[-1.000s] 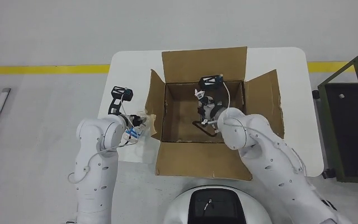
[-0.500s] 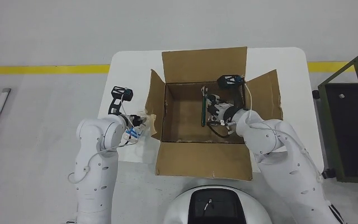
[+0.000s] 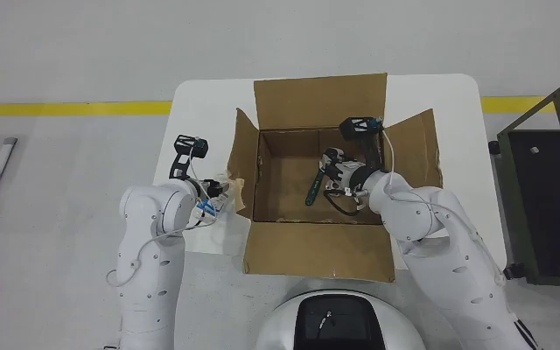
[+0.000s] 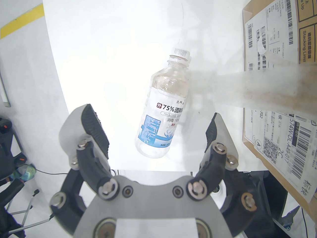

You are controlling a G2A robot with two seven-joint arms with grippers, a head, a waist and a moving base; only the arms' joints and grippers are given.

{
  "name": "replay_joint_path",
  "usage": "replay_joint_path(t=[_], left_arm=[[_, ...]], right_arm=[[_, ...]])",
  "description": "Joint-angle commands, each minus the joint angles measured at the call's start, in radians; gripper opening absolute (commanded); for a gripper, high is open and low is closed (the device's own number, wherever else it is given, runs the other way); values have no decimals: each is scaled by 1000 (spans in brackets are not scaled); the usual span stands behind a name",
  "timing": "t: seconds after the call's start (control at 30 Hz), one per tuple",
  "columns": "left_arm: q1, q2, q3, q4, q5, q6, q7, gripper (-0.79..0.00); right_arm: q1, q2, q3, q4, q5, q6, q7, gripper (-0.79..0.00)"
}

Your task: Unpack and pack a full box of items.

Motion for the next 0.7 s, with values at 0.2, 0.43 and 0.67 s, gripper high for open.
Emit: replay_joint_path(t=[0.2,0.43,0.67], left_arm=[[0,0,0,0,0,0,0,0],[0,0,0,0,0,0,0,0],[0,0,0,0,0,0,0,0]], right_arm=[[37,1,-47,-11,-168,127,55,-785],[180,-28,-165,51,-279,366,181,-785],[192,-30,-171,58,-281,371,186,-785]])
